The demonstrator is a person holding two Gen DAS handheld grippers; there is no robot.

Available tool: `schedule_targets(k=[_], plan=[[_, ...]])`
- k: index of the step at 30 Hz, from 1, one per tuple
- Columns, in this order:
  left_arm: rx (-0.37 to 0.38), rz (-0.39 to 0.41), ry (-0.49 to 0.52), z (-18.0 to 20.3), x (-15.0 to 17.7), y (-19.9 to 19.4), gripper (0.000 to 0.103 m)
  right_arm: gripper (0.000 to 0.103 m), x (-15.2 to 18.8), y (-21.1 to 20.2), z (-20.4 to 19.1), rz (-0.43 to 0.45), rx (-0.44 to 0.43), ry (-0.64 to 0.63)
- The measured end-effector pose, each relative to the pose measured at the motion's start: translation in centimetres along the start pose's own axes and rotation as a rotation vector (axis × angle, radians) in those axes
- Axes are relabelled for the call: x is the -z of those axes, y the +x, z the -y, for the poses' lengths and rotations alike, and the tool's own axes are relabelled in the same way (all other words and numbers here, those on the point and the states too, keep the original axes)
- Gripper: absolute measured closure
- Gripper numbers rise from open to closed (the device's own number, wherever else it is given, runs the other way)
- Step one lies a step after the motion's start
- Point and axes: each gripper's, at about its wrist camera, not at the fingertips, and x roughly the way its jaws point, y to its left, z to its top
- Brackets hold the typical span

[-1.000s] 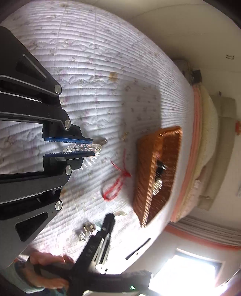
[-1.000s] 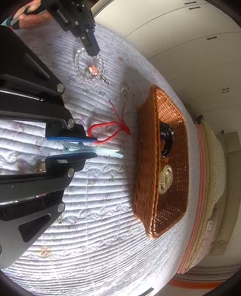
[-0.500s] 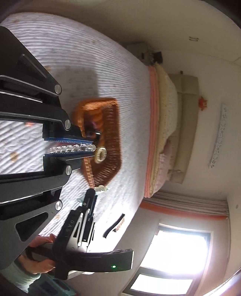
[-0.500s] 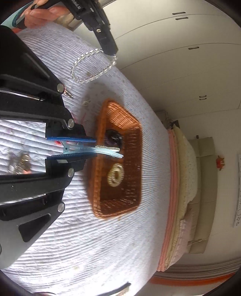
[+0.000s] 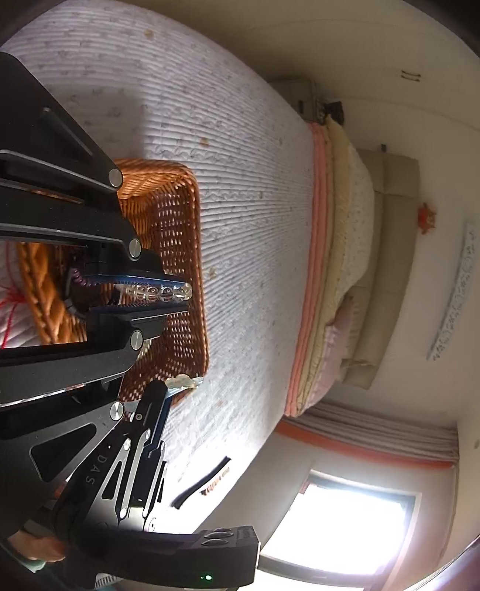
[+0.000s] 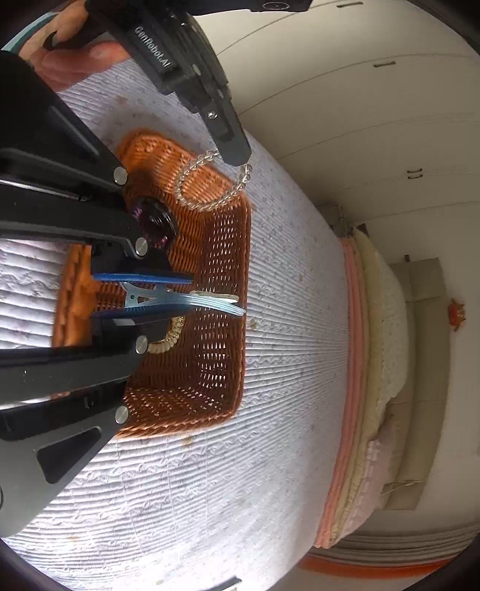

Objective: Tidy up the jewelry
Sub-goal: 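Carry the bracelet and blue clip into the basket and open both tools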

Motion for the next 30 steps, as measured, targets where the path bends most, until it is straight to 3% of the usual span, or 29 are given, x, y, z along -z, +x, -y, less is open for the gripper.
schedule_targets(k=[8,16,18,20,22,23,30], plan=[[-0.033,-0.098,-0.051,-2.0,1.3,3.8,0.097,0.094,0.0,5.9,2.0,-0.134,-0.022,0.084],[-0.039,-0.148,-0.070,-2.9,2.1,4.5,0.096,0.094,0.8,7.5,2.3,-0.191,-0.008,0.101],[-0.031,-0.167,-0.070,-3.0,2.2,4.5,0.091,0.093,1.1,7.5,2.5,-0.202,-0.016,0.120],[-0.024,-0.161,-0.066,-3.0,2.3,3.7,0.066,0.090,1.2,7.6,3.4,-0.209,-0.039,0.158],[-0.014,-0.140,-0.068,-2.9,2.5,2.4,0.058,0.064,1.3,7.2,4.1,-0.211,-0.057,0.193],[0.004,-0.123,-0.074,-2.9,2.5,1.2,0.057,0.057,1.4,6.7,4.3,-0.204,-0.056,0.206],[0.027,-0.025,-0.051,-2.1,2.0,-5.9,0.051,0.056,1.2,0.6,2.7,-0.102,-0.084,0.172]])
